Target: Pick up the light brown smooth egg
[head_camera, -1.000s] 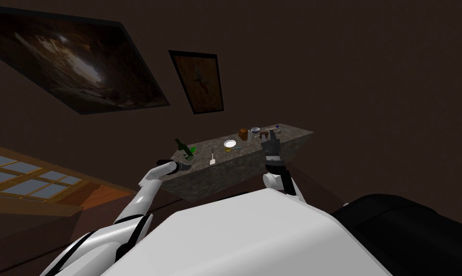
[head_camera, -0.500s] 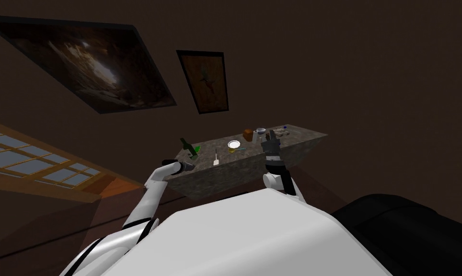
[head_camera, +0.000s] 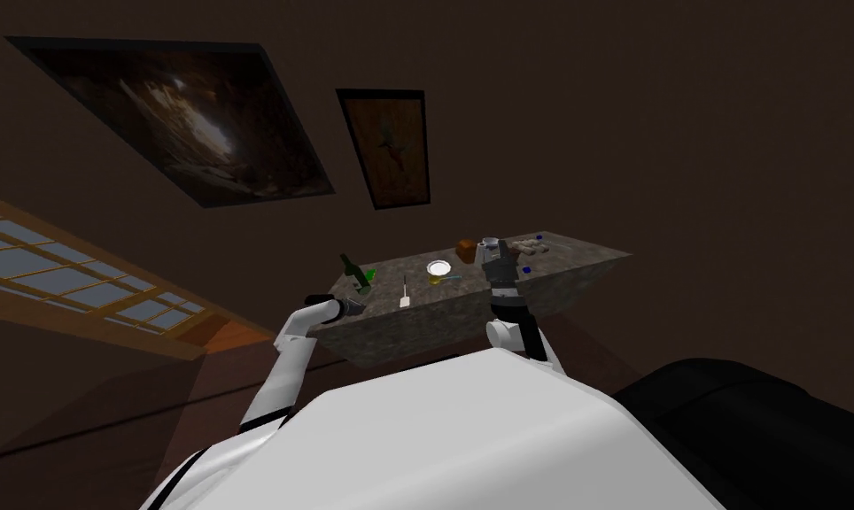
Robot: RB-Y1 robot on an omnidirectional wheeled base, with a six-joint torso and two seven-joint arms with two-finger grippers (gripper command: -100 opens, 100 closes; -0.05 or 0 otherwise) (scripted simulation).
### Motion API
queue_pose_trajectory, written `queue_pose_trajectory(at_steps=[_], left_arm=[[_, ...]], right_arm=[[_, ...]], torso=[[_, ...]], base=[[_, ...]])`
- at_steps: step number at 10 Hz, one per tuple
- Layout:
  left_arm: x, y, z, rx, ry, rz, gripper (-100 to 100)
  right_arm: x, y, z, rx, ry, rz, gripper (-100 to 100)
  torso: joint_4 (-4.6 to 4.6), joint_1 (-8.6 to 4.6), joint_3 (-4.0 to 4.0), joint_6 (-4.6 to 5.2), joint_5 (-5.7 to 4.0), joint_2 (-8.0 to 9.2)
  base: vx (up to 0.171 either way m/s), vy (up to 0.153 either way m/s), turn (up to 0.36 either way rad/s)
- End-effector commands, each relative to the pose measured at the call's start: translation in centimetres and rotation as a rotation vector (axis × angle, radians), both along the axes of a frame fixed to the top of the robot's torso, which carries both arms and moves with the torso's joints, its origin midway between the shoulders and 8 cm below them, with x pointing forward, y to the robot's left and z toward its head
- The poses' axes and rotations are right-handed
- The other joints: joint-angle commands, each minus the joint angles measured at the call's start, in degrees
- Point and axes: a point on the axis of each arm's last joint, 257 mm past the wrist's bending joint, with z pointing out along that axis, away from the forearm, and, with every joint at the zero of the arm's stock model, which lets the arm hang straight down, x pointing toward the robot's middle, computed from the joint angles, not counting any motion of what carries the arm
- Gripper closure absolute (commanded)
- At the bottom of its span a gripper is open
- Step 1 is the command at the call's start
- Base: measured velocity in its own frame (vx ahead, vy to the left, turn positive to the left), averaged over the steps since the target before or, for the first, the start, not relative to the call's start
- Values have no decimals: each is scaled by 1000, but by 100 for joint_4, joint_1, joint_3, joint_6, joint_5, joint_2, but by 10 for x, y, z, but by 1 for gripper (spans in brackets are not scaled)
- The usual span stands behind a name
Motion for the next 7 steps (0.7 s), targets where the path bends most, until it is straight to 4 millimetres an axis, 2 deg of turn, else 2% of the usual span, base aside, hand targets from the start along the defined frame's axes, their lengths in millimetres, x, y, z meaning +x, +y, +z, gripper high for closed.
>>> queue_pose_trajectory(at_steps=[1,2,3,5,6,7], left_arm=[[0,-8,8,5,-11,-8,100],[2,-10,14,7,-25,-13,100],[-15,-14,1,2,19,7,100],[-7,-21,19,12,-27,-9,100],[-6,-21,23,13,-35,-11,100],[-23,-24,12,9,7,13,100]], right_arm=[[0,0,0,0,0,0,0],[0,0,0,0,0,0,0],[0,0,0,0,0,0,0],[0,0,0,0,0,0,0],[0,0,0,0,0,0,0],[0,0,0,0,0,0,0]], torso=[[0,0,0,0,0,0],[4,2,0,8,0,-2],[7,-7,7,13,-2,9],[4,1,3,5,0,2],[9,-6,9,11,-2,11],[9,-13,13,14,-3,19]], base=[[64,32,137],[26,10,-4],[66,22,171],[45,18,71],[8,2,-16],[58,21,169]])
